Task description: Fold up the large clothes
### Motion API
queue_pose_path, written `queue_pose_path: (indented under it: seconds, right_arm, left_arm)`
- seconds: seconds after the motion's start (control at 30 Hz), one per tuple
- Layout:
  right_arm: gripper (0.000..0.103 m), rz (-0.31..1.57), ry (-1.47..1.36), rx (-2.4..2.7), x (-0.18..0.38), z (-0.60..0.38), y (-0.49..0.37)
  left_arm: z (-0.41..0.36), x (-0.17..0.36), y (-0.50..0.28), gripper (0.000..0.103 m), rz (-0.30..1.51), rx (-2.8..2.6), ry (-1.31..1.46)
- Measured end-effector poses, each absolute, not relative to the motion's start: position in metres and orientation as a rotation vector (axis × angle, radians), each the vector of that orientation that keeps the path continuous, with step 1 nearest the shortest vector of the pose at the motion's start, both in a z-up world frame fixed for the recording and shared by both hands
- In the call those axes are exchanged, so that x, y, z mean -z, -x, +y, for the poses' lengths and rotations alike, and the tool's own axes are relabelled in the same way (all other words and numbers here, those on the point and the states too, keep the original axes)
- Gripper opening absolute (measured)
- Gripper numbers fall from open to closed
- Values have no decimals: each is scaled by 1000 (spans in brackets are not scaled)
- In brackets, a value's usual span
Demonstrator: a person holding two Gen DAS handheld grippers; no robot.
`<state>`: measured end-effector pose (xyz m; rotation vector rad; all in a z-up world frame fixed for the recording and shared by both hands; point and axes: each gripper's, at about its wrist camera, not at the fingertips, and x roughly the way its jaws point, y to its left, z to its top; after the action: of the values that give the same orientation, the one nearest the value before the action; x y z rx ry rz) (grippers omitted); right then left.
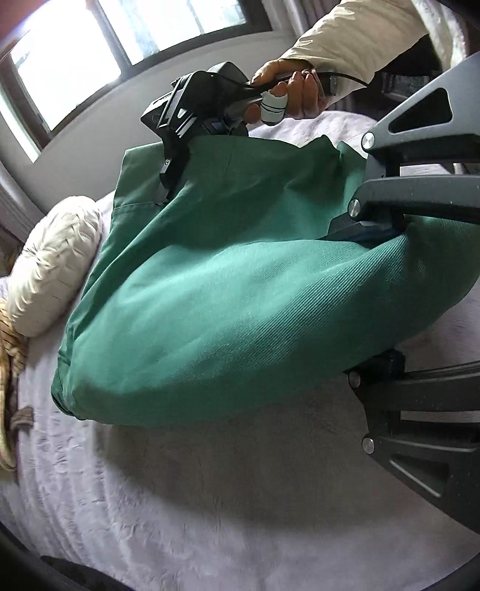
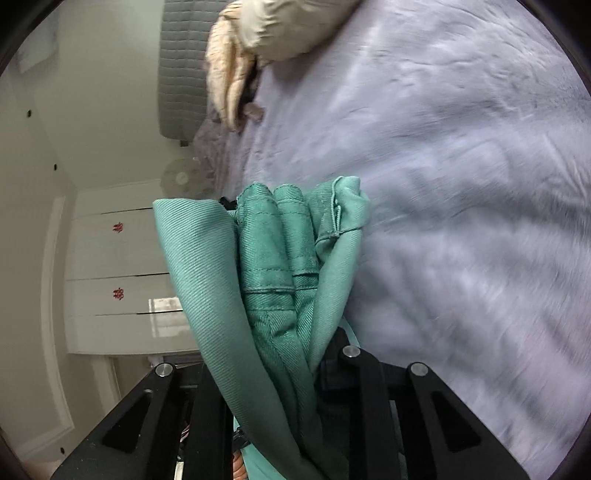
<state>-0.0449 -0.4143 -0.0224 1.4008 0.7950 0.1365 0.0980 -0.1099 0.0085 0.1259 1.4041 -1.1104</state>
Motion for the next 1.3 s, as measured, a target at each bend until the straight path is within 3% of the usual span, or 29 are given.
queue_pose_path:
  seconds: [0.2, 0.37, 0.63, 0.73, 0.8, 0.93, 0.97, 1.0, 1.03, 1.07, 1.17, 1.3]
  right_arm:
    - [22, 777, -1388, -162, -7, -352, 47]
    - [22, 793, -1429, -174, 1, -266, 50]
    - [21, 968, -1479, -35, 90, -175, 45]
    - [31, 1018, -1426, 65, 79, -181, 46]
    - [64, 1096, -1275, 125, 59, -183, 44]
    - [66, 1152, -947, 227, 12, -181, 43]
    - [63, 1142, -939, 214, 9, -180, 41]
    - [49, 1138, -950, 191, 11, -179, 39]
    - [32, 1158, -965, 170, 17, -177, 32]
    - [5, 1175, -953, 180, 20, -175, 35]
    - [5, 1156, -849, 232, 17, -176, 14]
    - [4, 1202, -899, 294, 55, -203, 15]
  left_arm:
    - [-39, -37, -94, 42, 1378, 1146, -150]
    - [42, -39, -85, 42, 1406, 1119, -203]
    - [128, 53, -83, 47, 1600, 966, -243]
    - [141, 46, -88, 47, 1593, 978, -220]
    - [146, 28, -90, 47, 1554, 1002, -259]
    - [148, -4, -111, 47, 1425, 974, -248]
    - [144, -10, -122, 47, 1379, 949, -226]
    - [135, -10, -137, 47, 1357, 929, -214]
    - [131, -10, -146, 47, 1335, 899, -202]
    - [121, -6, -156, 47, 1320, 867, -197]
    - [100, 7, -156, 47, 1282, 799, -250]
    - [76, 45, -135, 50, 1290, 757, -338]
